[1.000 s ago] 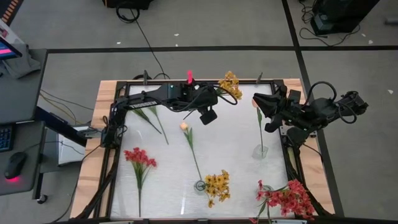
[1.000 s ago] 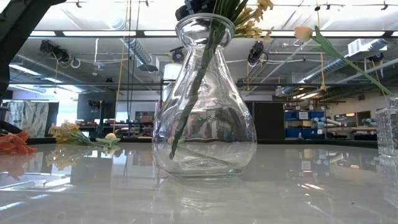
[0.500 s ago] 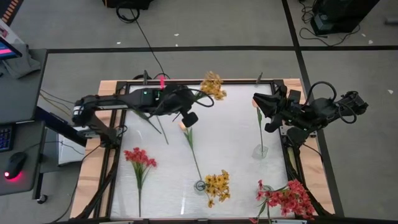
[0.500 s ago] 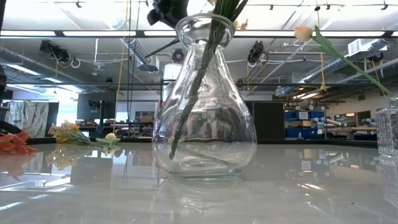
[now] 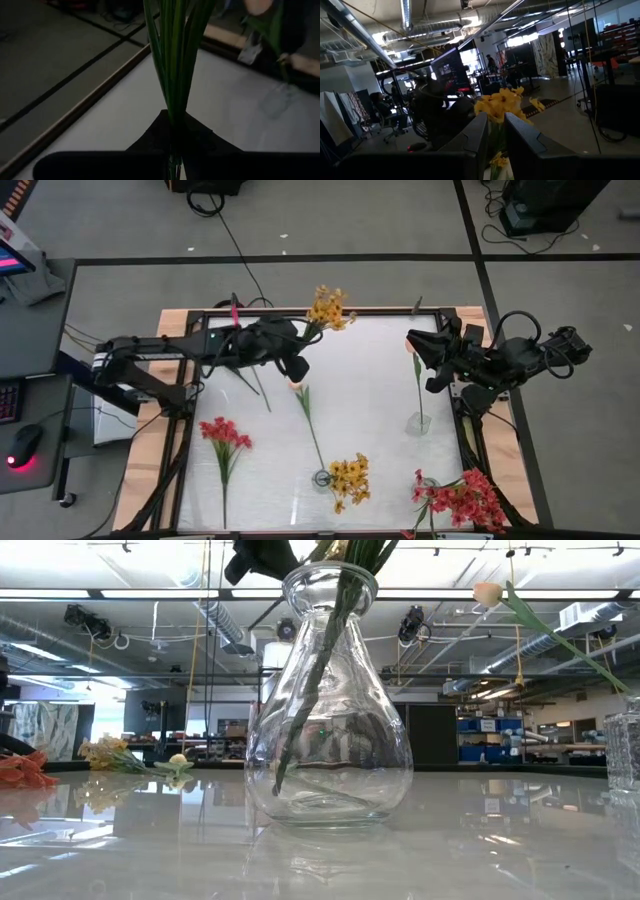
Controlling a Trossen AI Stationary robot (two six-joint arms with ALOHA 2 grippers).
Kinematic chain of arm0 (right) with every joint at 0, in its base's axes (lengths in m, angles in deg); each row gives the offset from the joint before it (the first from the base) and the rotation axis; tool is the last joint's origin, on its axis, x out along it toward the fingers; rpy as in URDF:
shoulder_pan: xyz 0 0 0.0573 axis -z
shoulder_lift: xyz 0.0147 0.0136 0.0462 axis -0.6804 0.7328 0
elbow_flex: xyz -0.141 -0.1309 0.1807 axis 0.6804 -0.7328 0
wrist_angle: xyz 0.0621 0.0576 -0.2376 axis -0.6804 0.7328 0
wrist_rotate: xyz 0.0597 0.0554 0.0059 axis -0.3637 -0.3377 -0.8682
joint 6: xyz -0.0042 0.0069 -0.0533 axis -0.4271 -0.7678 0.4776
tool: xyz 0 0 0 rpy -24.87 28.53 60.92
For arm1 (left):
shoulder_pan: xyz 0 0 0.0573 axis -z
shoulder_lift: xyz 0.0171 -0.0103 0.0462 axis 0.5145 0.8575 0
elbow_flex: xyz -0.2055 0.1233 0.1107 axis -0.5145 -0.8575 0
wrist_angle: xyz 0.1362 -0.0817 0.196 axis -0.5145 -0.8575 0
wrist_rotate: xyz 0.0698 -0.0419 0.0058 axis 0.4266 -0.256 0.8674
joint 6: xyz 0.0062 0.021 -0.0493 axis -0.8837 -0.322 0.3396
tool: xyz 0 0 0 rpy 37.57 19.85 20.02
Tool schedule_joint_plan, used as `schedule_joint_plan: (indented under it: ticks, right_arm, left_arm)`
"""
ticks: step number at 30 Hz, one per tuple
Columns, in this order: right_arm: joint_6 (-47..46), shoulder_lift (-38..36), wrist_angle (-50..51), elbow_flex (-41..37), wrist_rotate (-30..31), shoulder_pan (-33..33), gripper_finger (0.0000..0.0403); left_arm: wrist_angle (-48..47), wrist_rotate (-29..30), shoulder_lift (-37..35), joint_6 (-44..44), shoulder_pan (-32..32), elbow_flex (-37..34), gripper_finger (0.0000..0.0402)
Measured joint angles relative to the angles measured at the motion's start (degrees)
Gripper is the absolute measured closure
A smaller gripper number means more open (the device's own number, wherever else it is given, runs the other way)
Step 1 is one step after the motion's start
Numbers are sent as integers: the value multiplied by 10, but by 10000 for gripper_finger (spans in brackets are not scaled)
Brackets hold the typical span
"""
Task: Sort flowers into vase by color
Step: Put the right yellow flowers into the bottom left transparent vase
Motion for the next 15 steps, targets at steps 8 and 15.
schedule_joint_plan:
  ticks: [8, 15]
  right_arm:
    - [0, 0, 0, 0, 0, 0, 328]
    - [0, 0, 0, 0, 0, 0, 328]
  left_arm:
    - [142, -44, -44, 11, 32, -107, 372]
    - [245, -67, -69, 11, 72, -188, 372]
